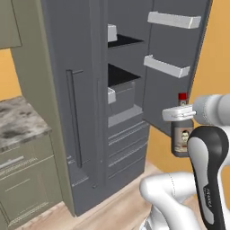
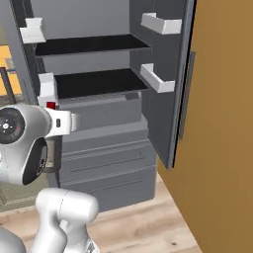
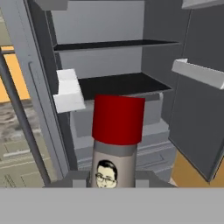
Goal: Place the liquors on the top shelf of the fridge to keep them out of children's reach, and place the orange on lower shelves for easy access.
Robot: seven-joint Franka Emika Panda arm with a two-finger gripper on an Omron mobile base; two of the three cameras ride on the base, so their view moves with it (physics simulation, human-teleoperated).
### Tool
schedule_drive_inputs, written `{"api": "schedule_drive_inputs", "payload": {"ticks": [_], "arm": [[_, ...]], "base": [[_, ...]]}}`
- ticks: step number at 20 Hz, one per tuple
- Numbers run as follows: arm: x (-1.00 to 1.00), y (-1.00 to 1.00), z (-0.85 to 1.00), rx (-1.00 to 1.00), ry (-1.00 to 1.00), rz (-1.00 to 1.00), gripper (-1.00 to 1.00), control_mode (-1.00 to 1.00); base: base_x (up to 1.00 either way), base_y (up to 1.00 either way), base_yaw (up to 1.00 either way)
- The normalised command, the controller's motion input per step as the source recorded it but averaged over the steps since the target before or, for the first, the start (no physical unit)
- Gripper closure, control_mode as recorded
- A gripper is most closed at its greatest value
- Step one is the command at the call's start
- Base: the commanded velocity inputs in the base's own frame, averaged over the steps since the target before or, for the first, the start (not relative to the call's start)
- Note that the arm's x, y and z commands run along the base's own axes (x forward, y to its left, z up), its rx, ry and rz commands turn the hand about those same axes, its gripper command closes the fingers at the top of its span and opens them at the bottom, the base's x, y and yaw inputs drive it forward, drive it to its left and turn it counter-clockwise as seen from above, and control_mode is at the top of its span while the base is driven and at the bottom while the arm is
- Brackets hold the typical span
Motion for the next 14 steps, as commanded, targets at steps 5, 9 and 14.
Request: {"api": "schedule_drive_inputs", "payload": {"ticks": [5, 9, 14], "arm": [[0.00, 0.00, 0.00, 0.00, 0.00, 0.00, 1.00, 1.00], [0.00, 0.00, 0.00, 0.00, 0.00, 0.00, 1.00, 1.00], [0.00, 0.00, 0.00, 0.00, 0.00, 0.00, 1.00, 1.00]], "base": [[0.32, -0.35, 0.37], [0.32, -0.42, 0.39], [0.29, -0.43, 0.40]]}}
